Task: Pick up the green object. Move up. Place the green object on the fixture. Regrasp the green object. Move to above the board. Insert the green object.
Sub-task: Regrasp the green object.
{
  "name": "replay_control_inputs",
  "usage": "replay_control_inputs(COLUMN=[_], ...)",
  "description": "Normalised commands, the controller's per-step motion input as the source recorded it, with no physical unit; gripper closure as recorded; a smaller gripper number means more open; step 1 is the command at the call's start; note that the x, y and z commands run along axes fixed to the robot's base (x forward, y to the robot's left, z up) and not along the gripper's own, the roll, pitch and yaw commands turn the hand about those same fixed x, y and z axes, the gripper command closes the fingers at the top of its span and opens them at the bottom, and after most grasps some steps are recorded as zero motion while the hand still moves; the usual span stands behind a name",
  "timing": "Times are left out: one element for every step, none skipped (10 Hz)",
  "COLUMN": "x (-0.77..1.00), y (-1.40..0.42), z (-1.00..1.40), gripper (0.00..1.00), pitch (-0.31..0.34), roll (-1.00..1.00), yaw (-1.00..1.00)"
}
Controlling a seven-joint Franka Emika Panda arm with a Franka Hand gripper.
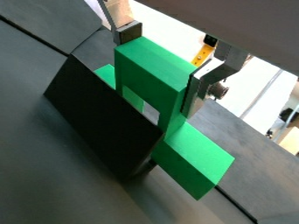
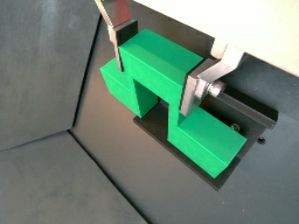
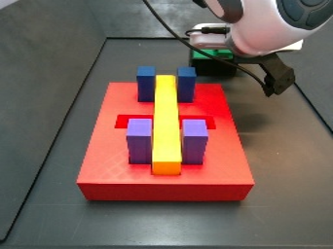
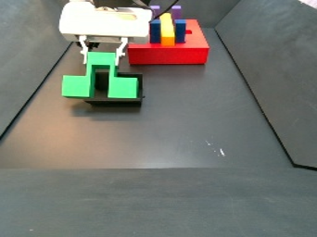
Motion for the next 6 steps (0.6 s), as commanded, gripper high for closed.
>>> replay_control_inputs(x=[0.0, 0.0, 0.0, 0.0, 0.0, 0.0], y=[0.0, 0.0, 0.0, 0.0, 0.0, 0.0], z=[0.0, 0.0, 0.0, 0.0, 0.0, 0.0], gripper=[1.0, 1.0, 1.0, 1.0, 1.0, 1.0], pitch=[0.0, 0.0, 0.0, 0.0, 0.0, 0.0], roll=[0.0, 0.0, 0.0, 0.0, 0.0, 0.0], yaw=[0.0, 0.0, 0.0, 0.0, 0.0, 0.0])
